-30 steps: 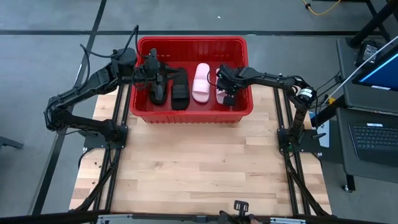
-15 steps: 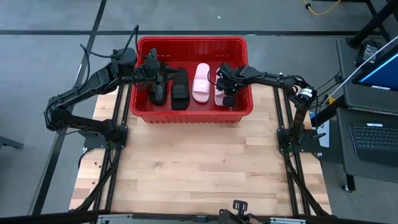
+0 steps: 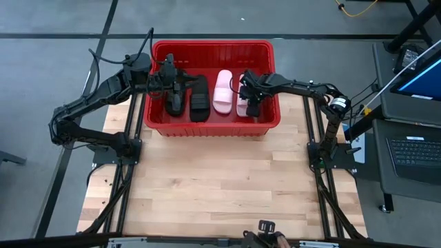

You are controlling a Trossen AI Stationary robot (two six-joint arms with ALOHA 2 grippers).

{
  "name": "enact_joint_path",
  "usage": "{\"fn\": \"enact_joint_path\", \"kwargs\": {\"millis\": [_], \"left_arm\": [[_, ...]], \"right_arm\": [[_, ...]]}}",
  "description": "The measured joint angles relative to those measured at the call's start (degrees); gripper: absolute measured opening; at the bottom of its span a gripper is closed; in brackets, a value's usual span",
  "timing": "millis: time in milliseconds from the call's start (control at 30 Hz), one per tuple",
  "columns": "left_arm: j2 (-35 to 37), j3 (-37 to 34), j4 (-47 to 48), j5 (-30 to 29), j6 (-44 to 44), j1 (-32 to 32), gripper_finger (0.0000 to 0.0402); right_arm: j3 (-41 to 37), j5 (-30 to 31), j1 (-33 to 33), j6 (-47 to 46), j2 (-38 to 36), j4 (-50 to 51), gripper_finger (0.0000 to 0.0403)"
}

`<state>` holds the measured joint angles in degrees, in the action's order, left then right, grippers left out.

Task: Pick and place slides into bin
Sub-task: Put the pink slide into the red bin, then return to Home Position

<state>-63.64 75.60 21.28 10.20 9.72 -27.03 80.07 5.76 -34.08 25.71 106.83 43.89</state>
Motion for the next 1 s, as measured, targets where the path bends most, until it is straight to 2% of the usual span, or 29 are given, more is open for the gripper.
{"fn": "enact_joint_path", "kwargs": {"millis": [200,500,867,1000], "left_arm": [[0.0,-0.01,0.0,0.0,0.0,-0.01,0.0059],[0.0,0.01,0.0,0.0,0.0,0.0,0.0059],[0.0,-0.01,0.0,0.0,0.14,0.0,0.0059],[0.0,-0.01,0.0,-0.02,2.22,0.0,0.0059]], "right_arm": [[0.0,0.18,0.01,0.0,0.0,0.45,0.0156],[2.88,0.23,0.01,-0.3,0.0,3.1,0.0178],[16.44,0.24,0.52,-1.56,-0.09,13.22,0.0177],[21.3,0.91,1.69,-3.22,-0.09,16.19,0.0145]]}}
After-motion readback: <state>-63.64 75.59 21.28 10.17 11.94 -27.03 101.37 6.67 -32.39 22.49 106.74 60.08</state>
